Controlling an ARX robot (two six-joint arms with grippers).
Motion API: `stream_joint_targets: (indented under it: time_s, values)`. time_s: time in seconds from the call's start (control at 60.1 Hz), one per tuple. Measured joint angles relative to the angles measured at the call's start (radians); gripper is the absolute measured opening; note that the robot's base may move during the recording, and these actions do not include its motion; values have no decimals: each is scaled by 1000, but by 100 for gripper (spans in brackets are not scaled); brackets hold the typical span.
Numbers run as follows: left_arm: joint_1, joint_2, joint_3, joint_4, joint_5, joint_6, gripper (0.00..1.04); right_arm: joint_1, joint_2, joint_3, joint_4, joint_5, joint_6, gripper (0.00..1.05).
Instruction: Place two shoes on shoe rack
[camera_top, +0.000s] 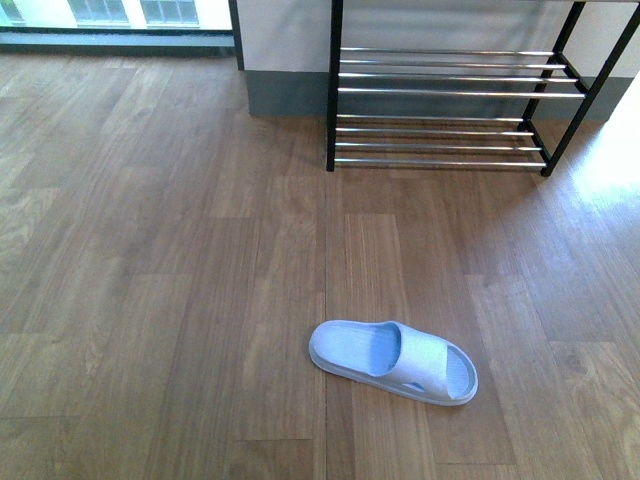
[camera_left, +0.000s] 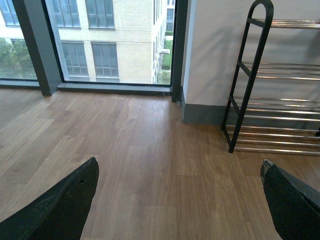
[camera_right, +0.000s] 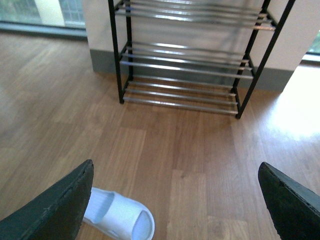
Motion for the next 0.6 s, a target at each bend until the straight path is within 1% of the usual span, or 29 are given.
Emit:
stream_joint_targets:
  time_s: [0.1,0.183,0.233,0.366,0.516,0.599]
  values:
    - [0,0,0,0,0,0,95,-5,333,105,116,-45,1,95]
    - [0,0,0,0,0,0,95,-6,613,219,149,-76,16,95]
    - [0,0,0,0,0,0,95,-6,838,328,146,-115,39,95]
    - [0,0,0,0,0,0,95,-1,1194,547,72,-185,47,95]
    - [0,0,0,0,0,0,95,2,1450,741,-21,-258,72,95]
    - [0,0,0,0,0,0,95,-1,1582,859,-66,-298,110,95]
